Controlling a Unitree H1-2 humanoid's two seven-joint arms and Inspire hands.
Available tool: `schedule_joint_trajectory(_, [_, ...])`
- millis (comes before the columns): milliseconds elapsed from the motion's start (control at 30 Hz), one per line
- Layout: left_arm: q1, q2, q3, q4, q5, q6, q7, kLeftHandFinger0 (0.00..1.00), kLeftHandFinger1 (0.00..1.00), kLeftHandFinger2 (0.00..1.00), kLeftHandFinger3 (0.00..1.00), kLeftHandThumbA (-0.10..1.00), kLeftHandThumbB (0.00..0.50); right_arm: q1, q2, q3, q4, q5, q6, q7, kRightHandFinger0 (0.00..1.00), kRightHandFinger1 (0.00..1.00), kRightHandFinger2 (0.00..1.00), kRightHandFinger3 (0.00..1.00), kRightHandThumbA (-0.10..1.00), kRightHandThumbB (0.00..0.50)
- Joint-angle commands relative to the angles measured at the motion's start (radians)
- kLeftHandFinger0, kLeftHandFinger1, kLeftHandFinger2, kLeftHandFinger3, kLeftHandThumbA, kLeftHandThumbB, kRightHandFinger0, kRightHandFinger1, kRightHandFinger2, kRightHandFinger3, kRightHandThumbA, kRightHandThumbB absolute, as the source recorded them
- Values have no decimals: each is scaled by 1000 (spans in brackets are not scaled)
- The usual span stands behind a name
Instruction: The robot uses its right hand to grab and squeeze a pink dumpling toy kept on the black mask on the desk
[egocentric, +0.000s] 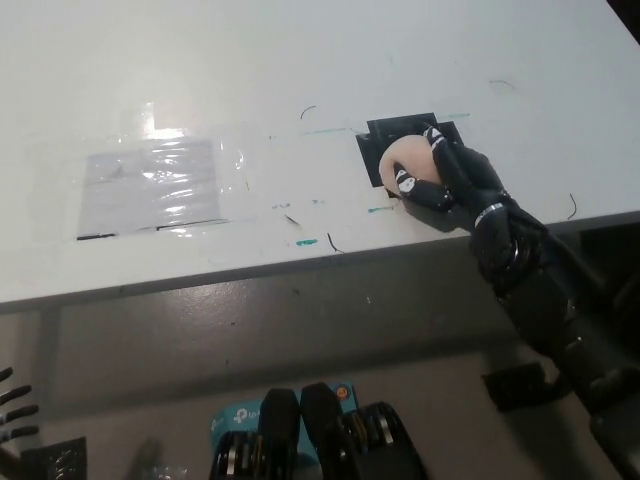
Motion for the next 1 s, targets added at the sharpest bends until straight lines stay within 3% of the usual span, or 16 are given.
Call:
schedule_joint_trajectory(0, [-8, 41, 9, -37, -5, 7, -17, 706, 771, 858, 952, 1000, 112, -5, 5, 57, 53, -80, -245, -177, 327, 358, 206, 48, -100, 89])
schedule_joint_trajectory(33, [-10, 39, 11, -26, -9, -5, -22, 710, 772, 857, 951, 1000, 123, 14, 12, 35, 23, -67, -283, -240, 63, 92, 74, 3, -100, 15])
schedule_joint_trajectory(67, [-9, 38, 11, -28, -8, -7, -20, 713, 770, 854, 951, 1000, 132, 21, 17, 22, 15, -60, -298, -273, 3, 7, 78, 13, -100, 1])
schedule_joint_trajectory(133, [-8, 38, 9, -22, -7, -19, -24, 717, 770, 861, 963, 1000, 131, 29, 24, 6, 4, -54, -314, -321, 0, 147, 477, 101, -100, 0])
schedule_joint_trajectory(167, [-6, 36, 12, -21, -11, -19, -25, 726, 777, 864, 968, 1000, 134, 34, 24, 1, -8, -57, -345, -357, 0, 176, 546, 183, -100, 3])
schedule_joint_trajectory(200, [-5, 33, 15, -32, -14, -7, -20, 728, 784, 867, 970, 1000, 117, 40, 24, -12, -30, -48, -351, -362, 9, 176, 510, 194, -100, 0])
schedule_joint_trajectory(233, [-5, 33, 14, -34, -12, -4, -18, 728, 784, 869, 973, 1000, 123, 39, 25, -16, -37, -55, -376, -403, 0, 80, 436, 173, -100, 27])
schedule_joint_trajectory(333, [-4, 36, 15, -39, -14, -5, -21, 728, 781, 872, 971, 1000, 127, 40, 18, -23, -119, -66, -421, -536, 51, 117, 523, 300, -100, 124])
schedule_joint_trajectory(400, [-2, 34, 15, -38, -12, -14, -21, 729, 783, 875, 966, 1000, 123, 38, 19, -35, -147, -58, -421, -555, 0, 159, 560, 399, -100, 158])
schedule_joint_trajectory(433, [-3, 34, 15, -34, -13, -16, -22, 730, 781, 874, 962, 1000, 134, 35, 18, -42, -163, -58, -421, -565, 0, 136, 559, 418, -100, 136])
schedule_joint_trajectory(467, [-3, 34, 16, -30, -14, -18, -24, 732, 779, 871, 959, 1000, 134, 34, 16, -53, -189, -57, -421, -581, 0, 182, 634, 500, -100, 42])
schedule_joint_trajectory(500, [-5, 30, 17, -32, -10, -15, -13, 724, 766, 851, 936, 1000, 135, 36, 13, -77, -235, -52, -421, -593, 2, 266, 665, 475, -100, 137])
schedule_joint_trajectory(600, [-6, 27, 21, -34, -16, 0, -10, 727, 775, 850, 938, 1000, 142, 36, 5, -115, -302, -52, -421, -594, 0, 338, 711, 389, -100, 188])
schedule_joint_trajectory(733, [-4, 25, 23, -37, -15, -6, -8, 722, 772, 852, 927, 1000, 132, 37, 4, -136, -321, -59, -421, -588, 0, 205, 601, 357, -100, 212])
schedule_joint_trajectory(767, [-2, 28, 21, -33, -11, -18, -10, 719, 769, 854, 934, 1000, 116, 44, 1, -138, -337, -56, -421, -576, 0, 83, 461, 247, -100, 284])
schedule_joint_trajectory(967, [-5, 31, 20, -36, -2, -15, -4, 694, 748, 832, 929, 1000, 109, 65, 2, -126, -360, -72, -421, -587, 0, 143, 467, 140, -100, 285])
